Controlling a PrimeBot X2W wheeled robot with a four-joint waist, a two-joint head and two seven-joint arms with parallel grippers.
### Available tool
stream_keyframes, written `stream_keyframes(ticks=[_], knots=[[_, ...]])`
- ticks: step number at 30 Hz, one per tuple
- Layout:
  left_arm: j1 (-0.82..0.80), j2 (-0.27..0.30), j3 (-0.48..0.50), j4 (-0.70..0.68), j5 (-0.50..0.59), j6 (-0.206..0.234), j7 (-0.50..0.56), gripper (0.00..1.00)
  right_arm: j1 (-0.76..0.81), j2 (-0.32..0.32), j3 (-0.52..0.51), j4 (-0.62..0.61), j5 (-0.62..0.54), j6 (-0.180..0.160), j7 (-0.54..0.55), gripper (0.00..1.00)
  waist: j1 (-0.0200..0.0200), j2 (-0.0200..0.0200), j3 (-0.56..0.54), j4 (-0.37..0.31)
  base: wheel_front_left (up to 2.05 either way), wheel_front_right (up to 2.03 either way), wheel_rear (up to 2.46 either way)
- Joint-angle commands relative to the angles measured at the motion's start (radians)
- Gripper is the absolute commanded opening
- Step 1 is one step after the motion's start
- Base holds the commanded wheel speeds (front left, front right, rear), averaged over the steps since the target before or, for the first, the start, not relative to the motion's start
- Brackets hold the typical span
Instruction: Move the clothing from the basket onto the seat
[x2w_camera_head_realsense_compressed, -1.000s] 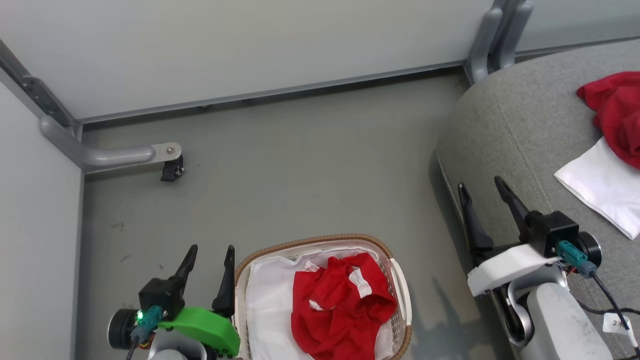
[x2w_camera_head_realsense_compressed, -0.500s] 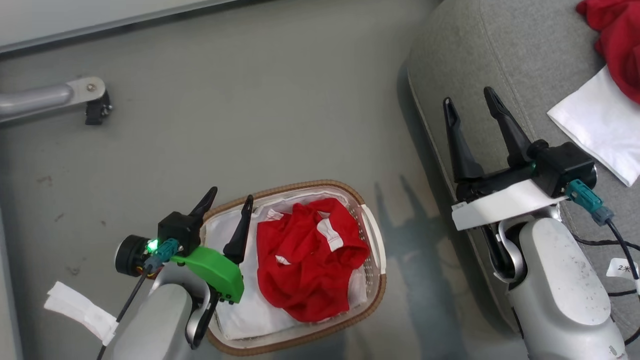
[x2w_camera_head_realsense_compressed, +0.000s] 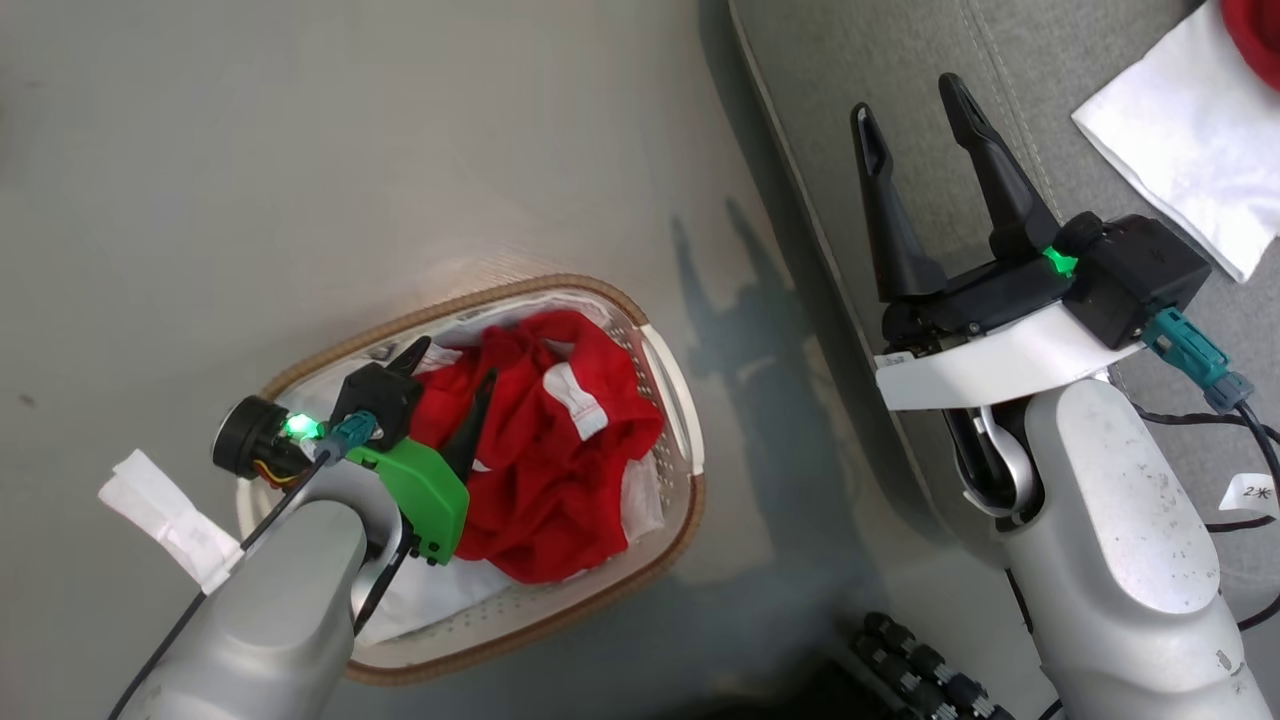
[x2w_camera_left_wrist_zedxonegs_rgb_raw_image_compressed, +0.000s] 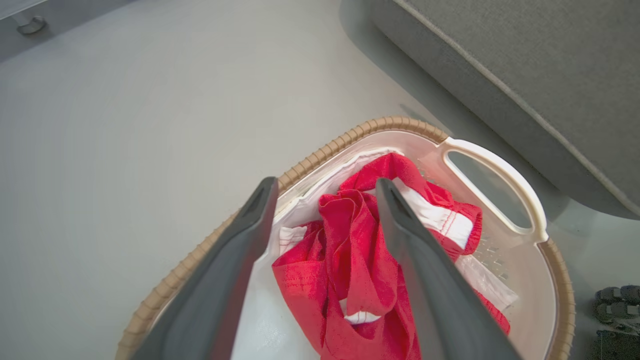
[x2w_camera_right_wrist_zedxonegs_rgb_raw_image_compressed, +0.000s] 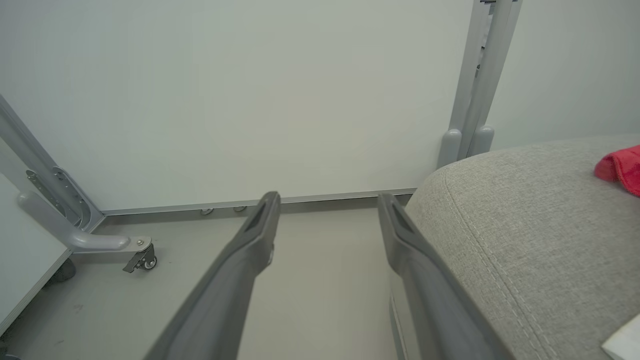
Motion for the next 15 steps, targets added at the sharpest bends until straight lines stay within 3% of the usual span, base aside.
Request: stream_keyframes(ticks=[1, 10, 15], knots=[[-0.032, 0.011, -0.017, 0.020, -0.017, -0.003, 0.001, 1.00, -0.014, -0.001, 0.003, -0.008, 0.007, -0.001, 0.000, 1.00, -0.0001, 0.0000, 0.094, -0.074, 0.00, 0.00, 0.00], [-0.114, 0.028, -0.203, 0.155, -0.078, -0.003, 0.012, 1.00, -0.026, -0.001, 0.013, -0.036, 0.029, -0.001, 0.000, 1.00, -0.0001, 0.0000, 0.176, -0.108, 0.00, 0.00, 0.00], [-0.154, 0.035, -0.248, 0.226, -0.114, -0.003, 0.022, 1.00, -0.030, -0.001, 0.019, -0.048, 0.022, -0.001, 0.000, 1.00, -0.0001, 0.0000, 0.204, -0.113, 0.00, 0.00, 0.00]])
